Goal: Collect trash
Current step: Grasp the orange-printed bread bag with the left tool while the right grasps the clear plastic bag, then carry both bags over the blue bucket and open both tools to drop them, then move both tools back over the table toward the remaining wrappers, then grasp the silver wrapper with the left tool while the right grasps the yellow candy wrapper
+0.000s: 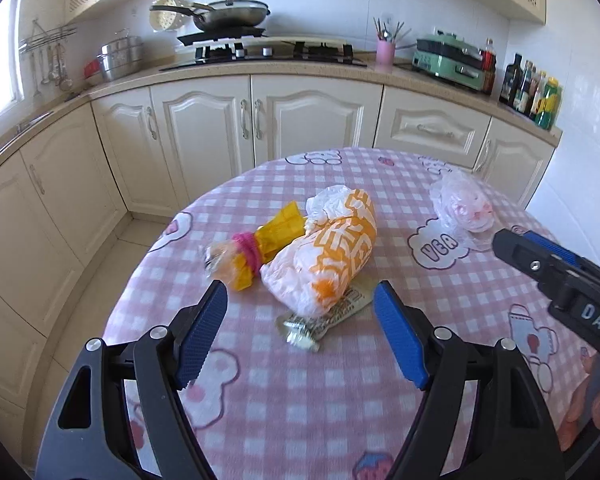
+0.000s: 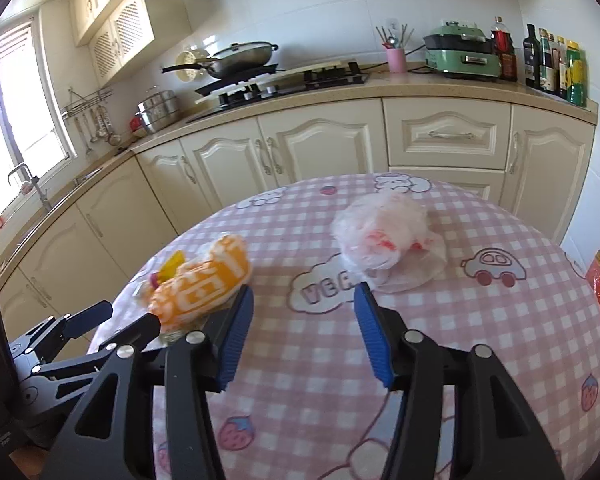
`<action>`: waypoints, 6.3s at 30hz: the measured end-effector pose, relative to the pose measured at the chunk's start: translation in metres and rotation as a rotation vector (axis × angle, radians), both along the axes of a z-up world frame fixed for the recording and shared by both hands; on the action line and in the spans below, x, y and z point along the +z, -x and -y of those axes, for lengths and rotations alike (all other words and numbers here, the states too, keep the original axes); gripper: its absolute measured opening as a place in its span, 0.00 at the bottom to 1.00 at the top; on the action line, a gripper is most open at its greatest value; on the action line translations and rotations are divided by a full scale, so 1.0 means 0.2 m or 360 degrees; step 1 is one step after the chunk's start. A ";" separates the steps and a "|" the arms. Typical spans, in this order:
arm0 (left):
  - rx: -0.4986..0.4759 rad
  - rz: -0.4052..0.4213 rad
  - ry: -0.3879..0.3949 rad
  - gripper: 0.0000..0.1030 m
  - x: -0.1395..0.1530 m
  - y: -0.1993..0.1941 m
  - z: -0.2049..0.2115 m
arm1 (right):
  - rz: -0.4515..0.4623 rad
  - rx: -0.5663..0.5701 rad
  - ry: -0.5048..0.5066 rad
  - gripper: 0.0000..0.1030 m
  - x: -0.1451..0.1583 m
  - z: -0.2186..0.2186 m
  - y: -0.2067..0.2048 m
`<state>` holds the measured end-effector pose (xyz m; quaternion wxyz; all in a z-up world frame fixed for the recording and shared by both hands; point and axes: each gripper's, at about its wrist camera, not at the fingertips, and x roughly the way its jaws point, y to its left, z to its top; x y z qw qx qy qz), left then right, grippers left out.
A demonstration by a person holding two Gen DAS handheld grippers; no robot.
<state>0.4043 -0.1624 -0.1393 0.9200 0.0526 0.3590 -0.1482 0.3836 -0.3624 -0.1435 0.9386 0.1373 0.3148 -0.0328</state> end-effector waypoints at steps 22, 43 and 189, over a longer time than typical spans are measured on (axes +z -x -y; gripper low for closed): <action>-0.0113 0.0034 0.0225 0.17 0.09 -0.22 0.20 | -0.0215 -0.0077 0.0198 0.54 -0.17 0.22 -0.45; 0.0224 0.0231 0.0322 0.17 0.34 0.09 -0.38 | 0.0214 0.0313 0.0096 0.21 0.27 -0.32 -0.20; -0.0206 -0.0196 -0.0061 0.26 -0.15 -0.07 0.13 | -0.0150 0.0110 -0.0104 0.43 -0.18 -0.10 -0.11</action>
